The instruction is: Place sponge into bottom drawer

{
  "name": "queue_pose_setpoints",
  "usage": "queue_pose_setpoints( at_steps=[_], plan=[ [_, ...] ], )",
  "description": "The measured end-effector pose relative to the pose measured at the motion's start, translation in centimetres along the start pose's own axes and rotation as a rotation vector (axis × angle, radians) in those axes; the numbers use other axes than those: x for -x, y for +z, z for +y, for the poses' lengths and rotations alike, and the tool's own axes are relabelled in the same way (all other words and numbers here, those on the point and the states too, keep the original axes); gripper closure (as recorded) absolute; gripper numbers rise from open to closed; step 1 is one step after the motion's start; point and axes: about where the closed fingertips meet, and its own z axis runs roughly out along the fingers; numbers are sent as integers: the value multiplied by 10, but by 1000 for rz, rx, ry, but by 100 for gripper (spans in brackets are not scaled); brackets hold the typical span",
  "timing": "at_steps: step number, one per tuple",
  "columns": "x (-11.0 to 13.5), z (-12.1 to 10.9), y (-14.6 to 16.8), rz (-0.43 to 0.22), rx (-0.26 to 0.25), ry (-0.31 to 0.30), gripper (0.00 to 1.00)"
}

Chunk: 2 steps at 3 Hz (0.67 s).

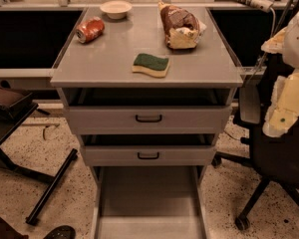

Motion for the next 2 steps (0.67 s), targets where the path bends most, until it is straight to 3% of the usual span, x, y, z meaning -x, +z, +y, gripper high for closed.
queue_pose_setpoints(
  at_steps=[1, 2],
  plan=[
    [0, 0, 0, 0, 0, 0, 0],
    [26, -8, 31, -47, -6, -24, 0]
  ],
)
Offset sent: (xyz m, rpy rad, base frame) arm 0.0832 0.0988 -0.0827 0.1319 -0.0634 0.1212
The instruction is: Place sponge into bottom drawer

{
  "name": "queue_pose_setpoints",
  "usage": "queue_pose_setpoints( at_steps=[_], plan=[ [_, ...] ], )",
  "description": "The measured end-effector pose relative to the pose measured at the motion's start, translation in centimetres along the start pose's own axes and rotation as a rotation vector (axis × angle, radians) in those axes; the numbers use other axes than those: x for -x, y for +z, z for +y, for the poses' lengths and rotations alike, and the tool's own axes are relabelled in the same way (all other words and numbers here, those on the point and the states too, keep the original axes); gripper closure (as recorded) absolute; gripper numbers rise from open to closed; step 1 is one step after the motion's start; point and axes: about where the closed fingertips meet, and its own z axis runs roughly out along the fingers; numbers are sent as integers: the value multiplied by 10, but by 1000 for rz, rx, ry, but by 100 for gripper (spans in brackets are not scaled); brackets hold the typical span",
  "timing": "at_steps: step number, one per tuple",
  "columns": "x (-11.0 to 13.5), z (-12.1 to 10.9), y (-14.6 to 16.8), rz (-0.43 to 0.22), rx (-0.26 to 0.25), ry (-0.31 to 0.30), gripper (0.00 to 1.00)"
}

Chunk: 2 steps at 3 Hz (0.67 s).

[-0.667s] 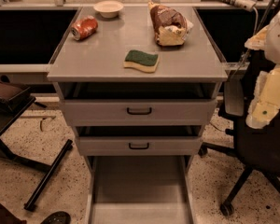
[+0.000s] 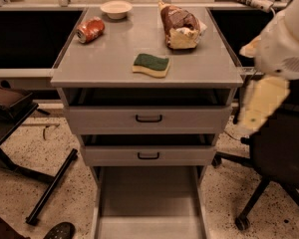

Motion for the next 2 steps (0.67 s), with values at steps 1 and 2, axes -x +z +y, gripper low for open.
queue_pose_setpoints(
  at_steps=[1, 2],
  plan=[
    [68, -33, 79, -83, -7, -54, 0],
    [145, -70, 150, -138, -16, -113, 0]
  ],
)
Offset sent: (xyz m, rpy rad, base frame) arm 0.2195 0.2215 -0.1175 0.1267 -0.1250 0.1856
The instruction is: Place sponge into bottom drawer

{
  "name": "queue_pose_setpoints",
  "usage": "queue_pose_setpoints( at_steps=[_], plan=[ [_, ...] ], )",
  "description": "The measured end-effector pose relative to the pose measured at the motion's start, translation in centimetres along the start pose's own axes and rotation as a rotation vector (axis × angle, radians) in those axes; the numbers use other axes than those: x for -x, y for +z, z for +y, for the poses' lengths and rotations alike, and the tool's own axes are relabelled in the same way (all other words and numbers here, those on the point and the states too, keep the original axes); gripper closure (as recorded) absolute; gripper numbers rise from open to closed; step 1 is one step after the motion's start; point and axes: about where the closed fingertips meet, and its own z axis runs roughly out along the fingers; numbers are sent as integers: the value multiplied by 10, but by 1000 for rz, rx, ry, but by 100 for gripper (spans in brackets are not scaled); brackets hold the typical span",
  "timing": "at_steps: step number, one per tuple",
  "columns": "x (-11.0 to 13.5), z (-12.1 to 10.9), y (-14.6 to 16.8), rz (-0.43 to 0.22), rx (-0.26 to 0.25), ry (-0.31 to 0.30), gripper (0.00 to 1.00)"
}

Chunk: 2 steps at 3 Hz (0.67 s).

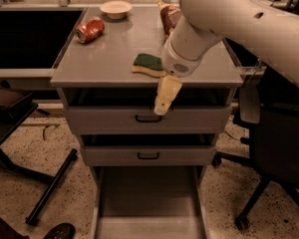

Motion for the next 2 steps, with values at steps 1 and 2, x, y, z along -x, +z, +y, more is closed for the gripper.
queue_pose_setpoints(
  at_steps=[1, 2],
  plan=[
    [0, 0, 0, 0, 0, 0, 0],
    [1, -28, -1, 3, -9, 15, 0]
  ],
)
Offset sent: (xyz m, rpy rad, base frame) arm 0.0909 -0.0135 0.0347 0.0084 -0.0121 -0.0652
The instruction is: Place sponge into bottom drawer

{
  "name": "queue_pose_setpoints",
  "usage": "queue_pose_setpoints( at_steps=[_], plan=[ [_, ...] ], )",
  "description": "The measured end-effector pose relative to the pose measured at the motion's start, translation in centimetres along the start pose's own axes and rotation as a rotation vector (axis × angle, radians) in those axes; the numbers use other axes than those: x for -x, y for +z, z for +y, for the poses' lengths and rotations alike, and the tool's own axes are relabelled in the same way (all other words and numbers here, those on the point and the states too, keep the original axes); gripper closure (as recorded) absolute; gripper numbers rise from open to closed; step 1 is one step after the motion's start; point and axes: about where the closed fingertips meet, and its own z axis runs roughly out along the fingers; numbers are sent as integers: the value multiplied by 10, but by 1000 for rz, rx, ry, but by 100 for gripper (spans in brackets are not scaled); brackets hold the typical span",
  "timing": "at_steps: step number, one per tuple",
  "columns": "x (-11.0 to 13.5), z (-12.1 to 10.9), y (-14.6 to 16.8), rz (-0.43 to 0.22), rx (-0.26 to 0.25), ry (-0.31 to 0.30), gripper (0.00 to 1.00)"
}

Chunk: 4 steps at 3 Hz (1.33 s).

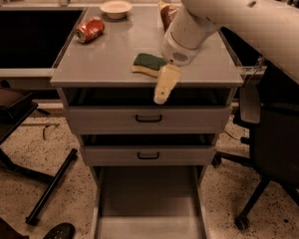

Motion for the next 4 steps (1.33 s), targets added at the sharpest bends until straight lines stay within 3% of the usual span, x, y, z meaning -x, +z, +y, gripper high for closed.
queue_pose_setpoints(
  at_steps=[1, 2, 3, 4],
  plan=[
    [-14, -46, 22, 71, 32, 52, 0],
    [-29, -75, 58, 131, 103, 88, 0],
    [-35, -99, 83, 145, 142, 124, 0],
    [-30, -119, 72, 117, 94, 130, 0]
  ],
)
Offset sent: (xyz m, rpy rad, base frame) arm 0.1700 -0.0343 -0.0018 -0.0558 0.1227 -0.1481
